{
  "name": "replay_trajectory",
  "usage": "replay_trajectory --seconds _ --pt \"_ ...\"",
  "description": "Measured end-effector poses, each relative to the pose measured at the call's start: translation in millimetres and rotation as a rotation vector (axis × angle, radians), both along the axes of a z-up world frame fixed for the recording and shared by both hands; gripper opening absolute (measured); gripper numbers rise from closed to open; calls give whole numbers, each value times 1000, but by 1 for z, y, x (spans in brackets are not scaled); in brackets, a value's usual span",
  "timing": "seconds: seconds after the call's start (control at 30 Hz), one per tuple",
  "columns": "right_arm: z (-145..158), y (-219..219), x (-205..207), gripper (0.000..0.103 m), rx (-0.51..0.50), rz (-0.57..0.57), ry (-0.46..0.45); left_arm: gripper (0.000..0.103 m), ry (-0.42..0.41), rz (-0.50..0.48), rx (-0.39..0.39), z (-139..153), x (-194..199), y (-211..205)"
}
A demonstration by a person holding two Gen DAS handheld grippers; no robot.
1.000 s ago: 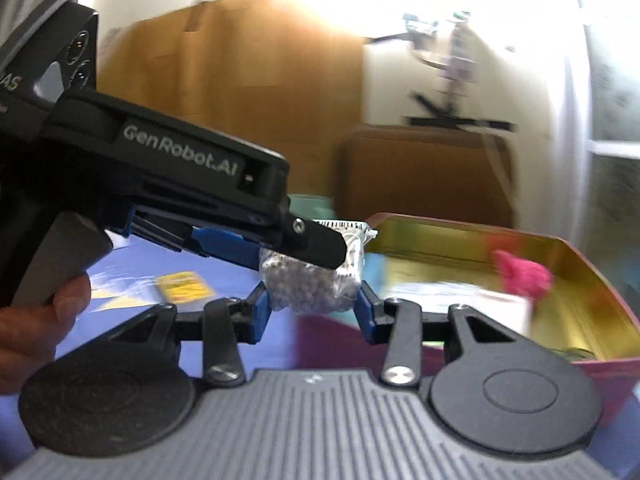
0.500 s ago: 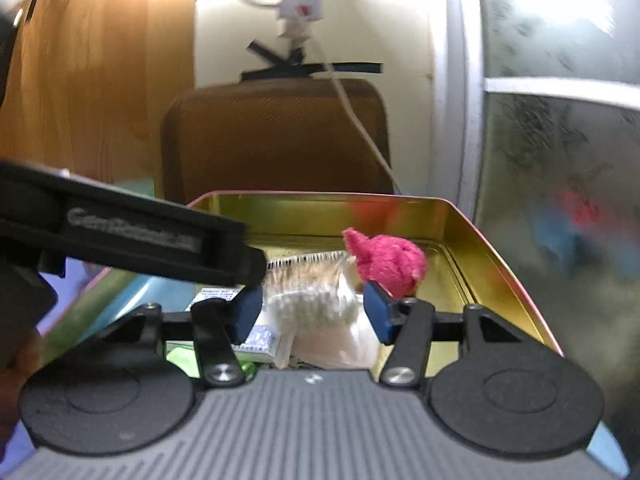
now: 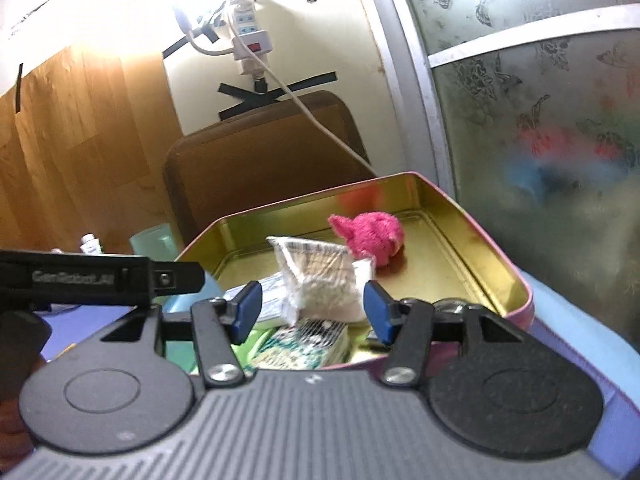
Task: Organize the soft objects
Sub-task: 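Carry the cotton swab bag into the tin and release it, then move the right gripper back toward the yellow card pack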
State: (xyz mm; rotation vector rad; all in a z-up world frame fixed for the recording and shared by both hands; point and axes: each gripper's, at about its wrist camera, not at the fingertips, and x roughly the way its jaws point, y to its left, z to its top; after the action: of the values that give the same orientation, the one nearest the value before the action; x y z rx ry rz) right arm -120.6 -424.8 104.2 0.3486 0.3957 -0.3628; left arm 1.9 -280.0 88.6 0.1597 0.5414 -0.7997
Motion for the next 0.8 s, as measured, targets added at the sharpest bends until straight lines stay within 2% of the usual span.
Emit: replay_trajectory --seconds 0.4,0.8 --pt "10 50 1 59 -28 90 7 99 -30 150 5 -5 -7 77" --pt "22 65 -20 59 -39 70 -24 103 -16 195 -27 -8 -16 104"
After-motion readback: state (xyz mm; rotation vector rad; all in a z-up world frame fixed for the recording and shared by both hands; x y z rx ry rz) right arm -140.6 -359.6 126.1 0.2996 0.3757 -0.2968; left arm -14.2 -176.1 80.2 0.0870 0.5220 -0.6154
